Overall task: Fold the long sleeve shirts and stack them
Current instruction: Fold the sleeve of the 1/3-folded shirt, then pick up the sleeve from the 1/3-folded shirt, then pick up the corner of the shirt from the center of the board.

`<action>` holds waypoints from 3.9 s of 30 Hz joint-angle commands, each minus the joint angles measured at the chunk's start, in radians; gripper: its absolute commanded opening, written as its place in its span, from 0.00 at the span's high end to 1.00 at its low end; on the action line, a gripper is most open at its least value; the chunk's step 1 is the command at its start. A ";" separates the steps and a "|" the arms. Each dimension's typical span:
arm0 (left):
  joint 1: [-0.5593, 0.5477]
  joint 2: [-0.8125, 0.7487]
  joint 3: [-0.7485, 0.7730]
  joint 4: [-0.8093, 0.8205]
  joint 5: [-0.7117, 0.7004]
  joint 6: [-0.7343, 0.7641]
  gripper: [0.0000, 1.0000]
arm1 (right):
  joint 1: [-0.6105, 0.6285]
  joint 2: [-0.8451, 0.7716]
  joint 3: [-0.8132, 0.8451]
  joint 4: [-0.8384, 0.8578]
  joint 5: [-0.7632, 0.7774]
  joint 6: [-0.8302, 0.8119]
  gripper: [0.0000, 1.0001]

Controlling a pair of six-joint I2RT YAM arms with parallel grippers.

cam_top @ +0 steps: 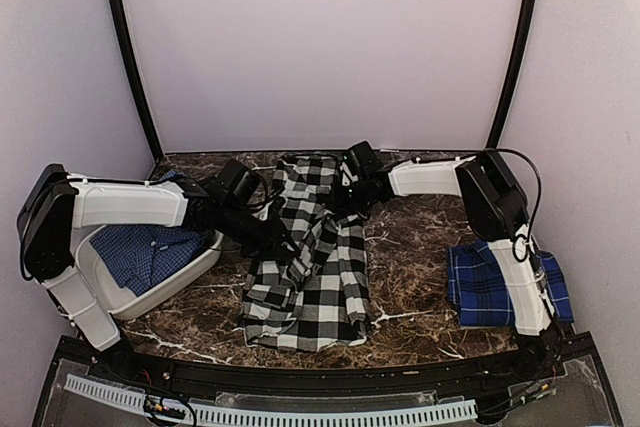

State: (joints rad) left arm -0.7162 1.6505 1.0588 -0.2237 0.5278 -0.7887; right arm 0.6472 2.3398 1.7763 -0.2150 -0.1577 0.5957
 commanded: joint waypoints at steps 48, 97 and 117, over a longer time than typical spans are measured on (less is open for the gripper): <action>-0.294 0.280 0.297 -0.370 -0.715 0.459 0.61 | 0.014 -0.648 -0.592 0.089 0.017 -0.080 0.29; 0.232 0.054 0.864 -0.256 -0.496 0.264 1.00 | 0.187 -0.719 -0.876 0.072 0.105 0.025 0.28; 0.386 0.037 0.663 -0.249 -0.432 0.207 1.00 | 0.253 -0.693 -0.884 0.060 0.042 0.053 0.32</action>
State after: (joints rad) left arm -0.3454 1.7329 1.7393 -0.5106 0.0460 -0.5720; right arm 0.8642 1.6611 0.8970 -0.1471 -0.0959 0.6342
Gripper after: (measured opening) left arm 0.045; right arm 0.698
